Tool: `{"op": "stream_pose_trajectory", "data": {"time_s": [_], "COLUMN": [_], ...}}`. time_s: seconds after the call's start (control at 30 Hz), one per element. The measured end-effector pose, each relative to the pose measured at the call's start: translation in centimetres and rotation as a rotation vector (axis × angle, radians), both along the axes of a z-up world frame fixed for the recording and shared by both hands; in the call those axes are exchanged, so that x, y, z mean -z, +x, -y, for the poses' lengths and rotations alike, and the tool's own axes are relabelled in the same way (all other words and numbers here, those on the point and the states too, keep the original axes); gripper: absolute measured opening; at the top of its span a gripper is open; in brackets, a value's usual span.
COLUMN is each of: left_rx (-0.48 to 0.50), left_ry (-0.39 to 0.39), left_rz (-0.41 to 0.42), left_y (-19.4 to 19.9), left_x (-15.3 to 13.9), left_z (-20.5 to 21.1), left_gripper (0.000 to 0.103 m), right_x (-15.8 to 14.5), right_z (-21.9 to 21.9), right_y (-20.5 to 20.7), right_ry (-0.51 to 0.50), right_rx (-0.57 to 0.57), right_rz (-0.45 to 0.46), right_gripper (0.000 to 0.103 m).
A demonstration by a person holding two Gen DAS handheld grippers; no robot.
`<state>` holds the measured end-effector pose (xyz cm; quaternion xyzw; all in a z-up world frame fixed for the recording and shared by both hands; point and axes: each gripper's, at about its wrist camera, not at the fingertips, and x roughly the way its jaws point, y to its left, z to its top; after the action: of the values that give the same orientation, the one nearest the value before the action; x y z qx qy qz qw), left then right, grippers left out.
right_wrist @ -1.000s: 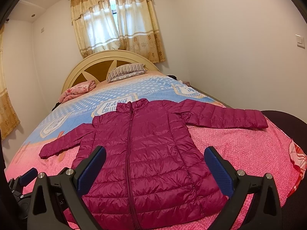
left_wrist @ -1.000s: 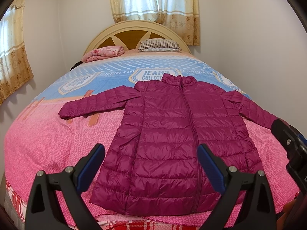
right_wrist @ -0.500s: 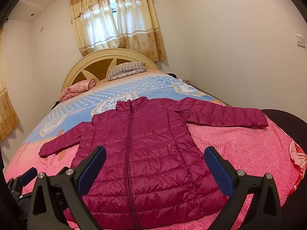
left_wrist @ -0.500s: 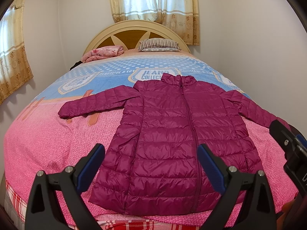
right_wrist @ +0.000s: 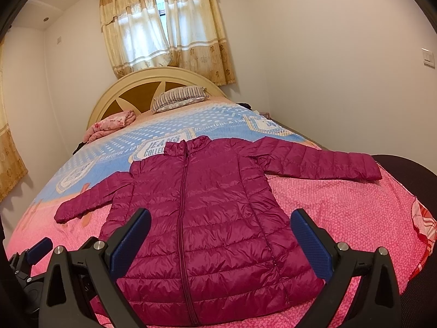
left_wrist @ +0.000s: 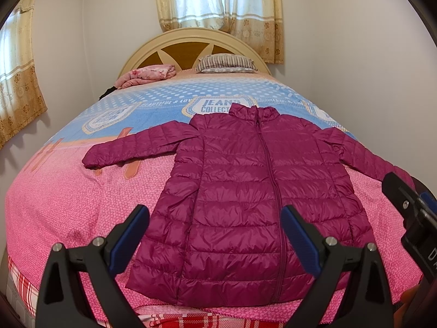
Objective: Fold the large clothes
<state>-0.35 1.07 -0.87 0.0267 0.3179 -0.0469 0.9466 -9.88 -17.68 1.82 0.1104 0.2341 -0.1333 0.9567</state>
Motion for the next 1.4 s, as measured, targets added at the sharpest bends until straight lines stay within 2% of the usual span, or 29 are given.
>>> {"op": "stream_pose_trajectory", "data": {"time_s": [0.53, 0.83, 0.97, 1.07, 1.13, 1.23, 1.33, 1.4], "left_rx": [-0.003, 0.006, 0.019, -0.01, -0.04, -0.052, -0.07, -0.109], "left_ry": [0.018, -0.002, 0.018, 0.048, 0.035, 0.008, 0.005, -0.01], "left_rz": [-0.026, -0.01, -0.035, -0.031, -0.033, -0.025, -0.078, -0.11], "left_y": [1.4, 5.9, 9.4, 12.2, 14.6, 18.4, 21.6, 22.5], "left_x": [1.5, 3.1, 3.7, 4.0, 4.3, 5.1, 6.4, 7.3], "left_z": [0.3, -1.3, -1.6, -2.4, -3.5, -5.1, -6.7, -8.1], "left_gripper": [0.099, 0.099, 0.099, 0.099, 0.099, 0.099, 0.099, 0.099], "right_x": [1.6, 5.1, 6.2, 6.0, 6.1, 6.9, 8.7, 9.9], "right_z": [0.5, 6.6, 13.4, 20.5, 25.6, 33.0, 37.5, 39.0], "right_y": [1.3, 4.4, 6.0, 5.3, 4.7, 3.8, 4.5, 5.5], "right_ry": [0.023, 0.101, 0.16, 0.233, 0.266, 0.366, 0.427, 0.456], "right_rx": [-0.004, 0.065, 0.158, 0.296, 0.405, 0.54, 0.618, 0.63], "right_rz": [-0.049, -0.14, -0.19, -0.147, -0.131, -0.091, -0.115, -0.142], "right_gripper": [0.102, 0.102, 0.102, 0.102, 0.101, 0.101, 0.101, 0.101]}}
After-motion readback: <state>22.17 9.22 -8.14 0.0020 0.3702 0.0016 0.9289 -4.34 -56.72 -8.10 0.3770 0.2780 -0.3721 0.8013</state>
